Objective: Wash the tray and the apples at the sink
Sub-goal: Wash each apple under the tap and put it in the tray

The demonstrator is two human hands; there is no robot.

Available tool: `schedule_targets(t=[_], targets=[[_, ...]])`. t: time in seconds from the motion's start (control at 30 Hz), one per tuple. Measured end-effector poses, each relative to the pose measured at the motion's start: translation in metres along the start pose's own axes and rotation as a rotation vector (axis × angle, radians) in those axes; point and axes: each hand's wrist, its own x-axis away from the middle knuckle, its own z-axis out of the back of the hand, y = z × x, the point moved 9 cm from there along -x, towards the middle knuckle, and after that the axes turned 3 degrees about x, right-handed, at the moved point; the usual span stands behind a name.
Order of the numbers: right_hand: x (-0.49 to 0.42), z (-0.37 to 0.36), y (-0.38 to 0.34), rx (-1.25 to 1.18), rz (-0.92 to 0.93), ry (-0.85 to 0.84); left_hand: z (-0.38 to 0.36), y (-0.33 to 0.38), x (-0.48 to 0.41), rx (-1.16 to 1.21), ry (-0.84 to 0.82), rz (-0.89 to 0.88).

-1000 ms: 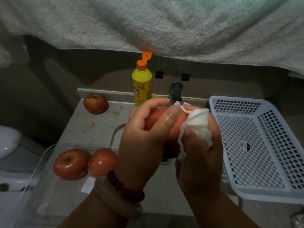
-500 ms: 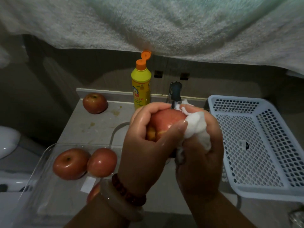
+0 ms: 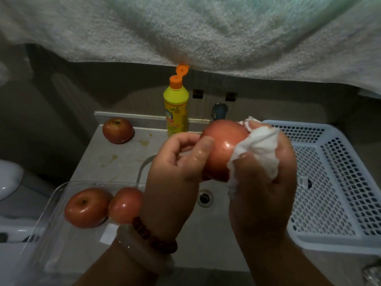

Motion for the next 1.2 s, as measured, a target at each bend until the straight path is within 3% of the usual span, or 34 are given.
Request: schedule_targets(t=[0.1, 0.2, 0.23, 0.33, 0.4, 0.5, 0.6, 0.73, 0.9, 1.03, 1.2], targets=[[0.009, -0.001, -0.006, 0.344, 0.185, 0.023, -0.008, -0.002, -0.001, 0.079, -0.024, 0.019], [0.008, -0.008, -0.005, 0.295, 0.227, -0.064, -0.016, 0.006, 0.005, 0.016, -0.117, -0.072], [0.005, -0.009, -0.001, 0.196, 0.161, -0.086, -0.017, 0.009, 0.007, -0.010, -0.142, -0.109], [0.001, -0.022, 0.034, -0.301, -0.347, -0.188, -0.014, 0.023, 0.010, -0.229, -0.189, -0.282], [0.007, -0.028, 0.053, -0.488, -0.589, -0.253, -0.016, 0.027, 0.010, -0.362, -0.246, -0.361], [0.002, -0.023, 0.054, -0.494, -0.588, -0.246, -0.015, 0.017, 0.005, -0.344, -0.323, -0.228], [-0.005, -0.014, 0.041, -0.405, -0.413, -0.210, -0.015, 0.009, 0.003, -0.212, -0.347, -0.112], [-0.005, -0.008, 0.031, -0.226, -0.278, -0.176, -0.016, 0.010, 0.003, -0.183, -0.358, -0.118], [-0.005, 0.008, 0.053, -0.038, -0.402, -0.008, -0.008, -0.005, -0.001, -0.282, -0.225, -0.112], [-0.017, 0.053, 0.071, 0.273, -0.390, 0.149, -0.008, -0.023, -0.003, -0.431, -0.168, -0.111], [-0.056, 0.095, 0.091, 0.820, -0.302, 0.159, -0.012, -0.045, -0.004, -0.492, -0.193, -0.046]])
